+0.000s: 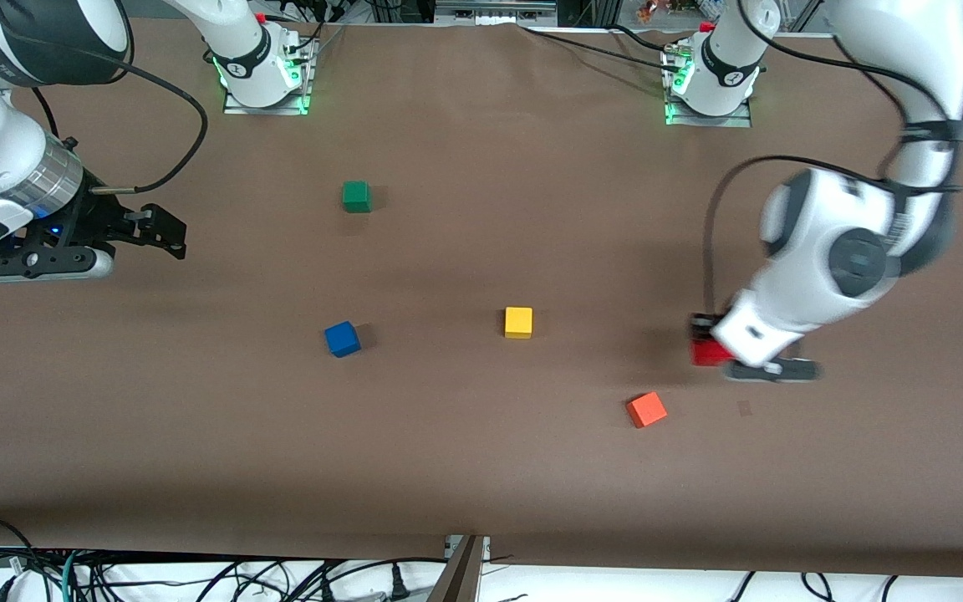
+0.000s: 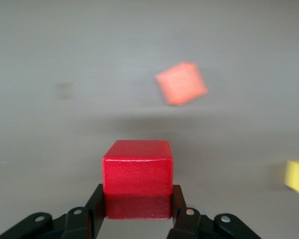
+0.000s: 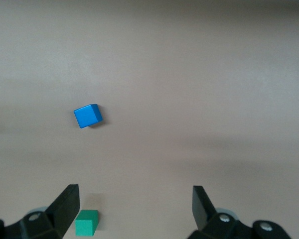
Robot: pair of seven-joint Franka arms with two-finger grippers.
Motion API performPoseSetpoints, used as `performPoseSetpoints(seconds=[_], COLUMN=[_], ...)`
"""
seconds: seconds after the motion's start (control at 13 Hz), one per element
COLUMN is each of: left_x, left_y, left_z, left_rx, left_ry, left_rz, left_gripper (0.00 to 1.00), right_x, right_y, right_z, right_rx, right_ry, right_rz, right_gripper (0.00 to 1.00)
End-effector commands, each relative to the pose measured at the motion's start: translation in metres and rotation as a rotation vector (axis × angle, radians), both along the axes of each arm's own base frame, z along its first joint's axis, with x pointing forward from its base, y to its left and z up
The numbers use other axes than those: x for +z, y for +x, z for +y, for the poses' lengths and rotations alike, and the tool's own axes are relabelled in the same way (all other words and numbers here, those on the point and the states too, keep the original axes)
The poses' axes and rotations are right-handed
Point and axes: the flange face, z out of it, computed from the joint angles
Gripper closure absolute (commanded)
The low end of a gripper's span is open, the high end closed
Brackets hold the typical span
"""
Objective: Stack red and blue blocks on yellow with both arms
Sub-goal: 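Lift the red cube with the left gripper toward the yellow cube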
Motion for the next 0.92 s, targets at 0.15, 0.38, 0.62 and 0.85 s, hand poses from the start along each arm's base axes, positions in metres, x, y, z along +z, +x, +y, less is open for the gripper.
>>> performPoseSetpoints(seconds=[0.15,0.38,0.62,0.85], left_x=[-0.025,-0.051,-0.074,-0.087], left_y=[-0.029,-0.043,-0.055,-0.054], left_z=[-0.178,-0.235,-0.254,-0.252], left_rx=[-0.030,-0.009,-0.040,-0.037], left_ry=[-0.018,-0.024,-0.014,-0.004], left_rz=[0.003,0.012,0.029,0.043], left_gripper=[1.00,1.00,1.00,0.99], right_x=[-0.031,-0.060,-0.077,-0.086], right_y=[0.016,0.022,0.028,0.036], right_z=[0.001,0.008,0.012,0.015], right_rx=[0.013,0.110,0.105,0.086], right_ry=[-0.009,-0.045,-0.028,-0.011], right_rz=[0.041,0.091,0.107,0.089], right_gripper=[0.00,0.00,0.00,0.00])
